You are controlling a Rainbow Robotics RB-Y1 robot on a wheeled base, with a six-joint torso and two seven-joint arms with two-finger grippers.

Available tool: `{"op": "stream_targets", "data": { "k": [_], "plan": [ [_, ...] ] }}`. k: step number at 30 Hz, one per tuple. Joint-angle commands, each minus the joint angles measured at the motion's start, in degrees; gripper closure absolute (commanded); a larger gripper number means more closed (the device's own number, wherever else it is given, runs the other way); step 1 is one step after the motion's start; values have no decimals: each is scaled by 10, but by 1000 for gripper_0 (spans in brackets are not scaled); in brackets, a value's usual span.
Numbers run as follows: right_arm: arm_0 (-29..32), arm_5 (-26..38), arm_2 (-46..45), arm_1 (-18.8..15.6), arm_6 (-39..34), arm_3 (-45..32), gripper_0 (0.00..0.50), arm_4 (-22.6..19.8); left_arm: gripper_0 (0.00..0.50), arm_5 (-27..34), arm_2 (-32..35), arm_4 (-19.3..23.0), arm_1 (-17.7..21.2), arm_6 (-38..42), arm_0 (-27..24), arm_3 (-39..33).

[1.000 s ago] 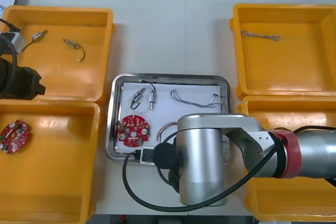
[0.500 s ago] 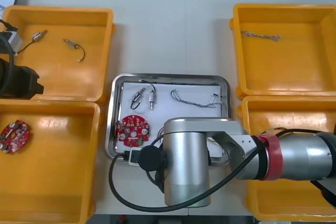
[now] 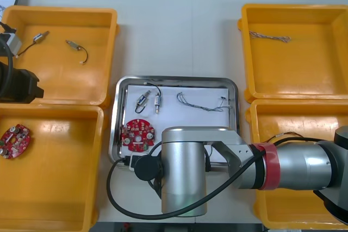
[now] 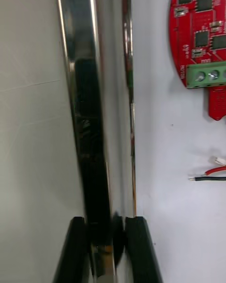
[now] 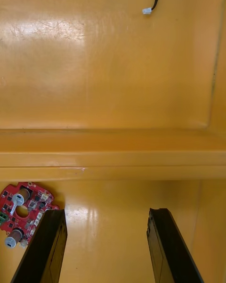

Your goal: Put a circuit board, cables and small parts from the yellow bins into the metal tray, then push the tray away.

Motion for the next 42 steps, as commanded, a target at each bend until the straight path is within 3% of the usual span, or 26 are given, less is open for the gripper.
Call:
{"op": "stream_targets", "data": {
  "k": [1, 14, 25, 42],
  "plan": [
    [7, -6, 11, 14, -2, -6, 498, 8, 0, 4, 14, -3, -5, -13, 13, -7],
    [-38, -8, 11, -13, 5, -7, 500, 15, 0, 4, 14, -3, -5, -13, 13, -7],
    [-77, -16, 33, -36, 25, -7, 500, 58, 0, 4, 14, -3, -5, -13, 13, -7],
    [-116, -23, 34, -43, 94, 16, 500, 72, 0, 4, 14, -3, -5, -13, 13, -7]
  ]
}}
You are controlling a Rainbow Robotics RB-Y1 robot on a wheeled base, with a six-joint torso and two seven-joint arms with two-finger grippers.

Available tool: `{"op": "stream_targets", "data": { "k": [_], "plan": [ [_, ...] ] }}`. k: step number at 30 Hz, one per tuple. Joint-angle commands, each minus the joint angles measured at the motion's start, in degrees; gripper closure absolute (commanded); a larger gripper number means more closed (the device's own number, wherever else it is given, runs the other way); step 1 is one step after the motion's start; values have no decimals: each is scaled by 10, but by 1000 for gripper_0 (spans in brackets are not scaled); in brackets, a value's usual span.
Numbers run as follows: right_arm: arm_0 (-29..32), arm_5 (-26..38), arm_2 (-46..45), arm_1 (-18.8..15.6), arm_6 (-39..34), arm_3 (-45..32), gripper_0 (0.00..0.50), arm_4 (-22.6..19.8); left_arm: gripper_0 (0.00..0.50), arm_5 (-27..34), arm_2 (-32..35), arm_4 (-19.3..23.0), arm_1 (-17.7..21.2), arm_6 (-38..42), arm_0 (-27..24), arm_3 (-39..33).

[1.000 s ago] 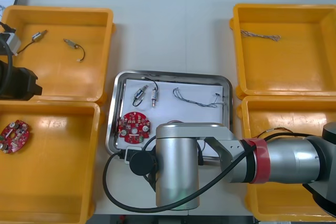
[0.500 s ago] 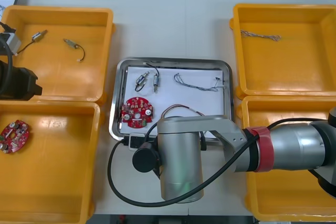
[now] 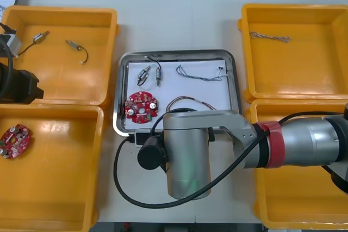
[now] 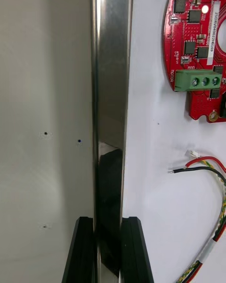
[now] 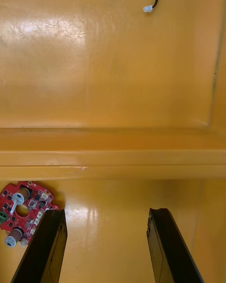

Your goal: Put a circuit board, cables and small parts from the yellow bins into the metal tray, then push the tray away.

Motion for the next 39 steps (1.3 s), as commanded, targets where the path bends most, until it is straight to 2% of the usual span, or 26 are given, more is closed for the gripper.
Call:
{"op": "stream_targets", "data": {
  "k": [1, 22, 39],
  "plan": [
    [-32, -11, 8, -10, 36, 11, 500, 6, 0, 4, 14, -3, -5, -13, 11, -7],
    [-85, -61, 7, -1, 44, 113, 500, 8, 0, 4, 14, -3, -5, -13, 11, -7],
    [-128, -108, 7, 45, 51, 234, 500, 4, 0, 4, 14, -3, -5, -13, 11, -7]
  ]
}}
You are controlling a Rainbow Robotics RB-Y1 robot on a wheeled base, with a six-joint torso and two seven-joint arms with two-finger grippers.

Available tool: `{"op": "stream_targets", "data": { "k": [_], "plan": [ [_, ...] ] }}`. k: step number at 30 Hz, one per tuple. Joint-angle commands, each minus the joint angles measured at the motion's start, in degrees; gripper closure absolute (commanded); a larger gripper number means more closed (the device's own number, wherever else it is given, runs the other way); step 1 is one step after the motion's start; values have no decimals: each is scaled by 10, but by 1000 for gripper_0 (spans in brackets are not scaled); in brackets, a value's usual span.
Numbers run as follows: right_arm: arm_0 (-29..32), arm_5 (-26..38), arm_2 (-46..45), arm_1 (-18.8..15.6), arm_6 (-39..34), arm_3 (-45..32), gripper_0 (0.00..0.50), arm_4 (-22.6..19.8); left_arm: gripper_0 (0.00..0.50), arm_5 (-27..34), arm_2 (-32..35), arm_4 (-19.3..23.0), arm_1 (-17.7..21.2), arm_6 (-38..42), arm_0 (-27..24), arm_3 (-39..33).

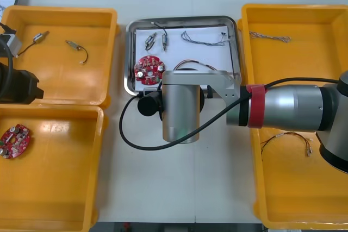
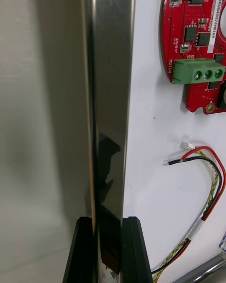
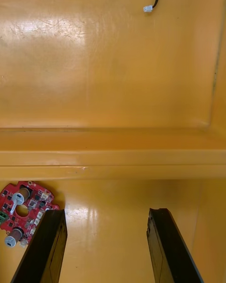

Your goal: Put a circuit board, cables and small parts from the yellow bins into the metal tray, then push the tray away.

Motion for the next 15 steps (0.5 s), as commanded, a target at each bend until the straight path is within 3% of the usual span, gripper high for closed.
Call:
{"op": "stream_targets", "data": {
  "k": [1, 15],
  "plan": [
    [-33, -20, 6, 23, 18, 28, 500, 1, 0, 4, 14, -3, -5, -13, 11, -7],
    [-50, -63, -6, 26, 25, 65, 500, 0, 0, 4, 14, -3, -5, -13, 11, -7]
  ]
}}
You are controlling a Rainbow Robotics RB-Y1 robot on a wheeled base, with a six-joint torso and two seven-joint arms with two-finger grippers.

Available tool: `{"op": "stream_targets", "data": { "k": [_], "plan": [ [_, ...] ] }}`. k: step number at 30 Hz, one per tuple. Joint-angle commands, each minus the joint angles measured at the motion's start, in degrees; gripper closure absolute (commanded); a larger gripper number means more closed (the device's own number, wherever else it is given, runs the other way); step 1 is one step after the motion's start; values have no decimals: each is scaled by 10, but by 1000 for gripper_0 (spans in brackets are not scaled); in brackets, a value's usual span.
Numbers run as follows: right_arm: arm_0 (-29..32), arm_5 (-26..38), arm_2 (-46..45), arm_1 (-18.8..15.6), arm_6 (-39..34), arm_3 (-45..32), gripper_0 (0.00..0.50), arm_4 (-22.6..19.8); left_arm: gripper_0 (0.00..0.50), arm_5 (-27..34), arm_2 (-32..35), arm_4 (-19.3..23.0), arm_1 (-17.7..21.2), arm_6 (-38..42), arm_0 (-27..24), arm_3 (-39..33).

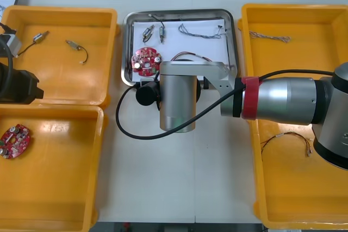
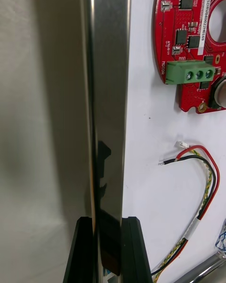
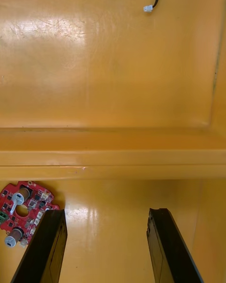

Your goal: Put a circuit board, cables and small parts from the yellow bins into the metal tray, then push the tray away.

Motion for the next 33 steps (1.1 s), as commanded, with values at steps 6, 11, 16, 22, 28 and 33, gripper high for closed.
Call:
{"op": "stream_targets", "data": {
  "k": [6, 11, 16, 22, 28, 33],
  "plan": [
    [-35, -33, -14, 12, 28, 31, 500, 0, 0, 4, 14, -3, -5, -13, 11, -7],
    [-38, -50, -23, 12, 33, 48, 500, 0, 0, 4, 14, -3, -5, -13, 11, -7],
    [-45, -68, -28, 13, 36, 65, 500, 0, 0, 4, 14, -3, -5, -13, 11, -7],
    [-53, -89, -34, 15, 37, 88, 500, 0, 0, 4, 14, -3, -5, -13, 11, -7],
    [-62, -112, -41, 23, 37, 114, 500, 1, 0, 4, 14, -3, -5, -13, 11, -7],
    [-65, -130, -46, 23, 38, 124, 500, 2, 0, 4, 14, -3, -5, -13, 11, -7]
  ]
}}
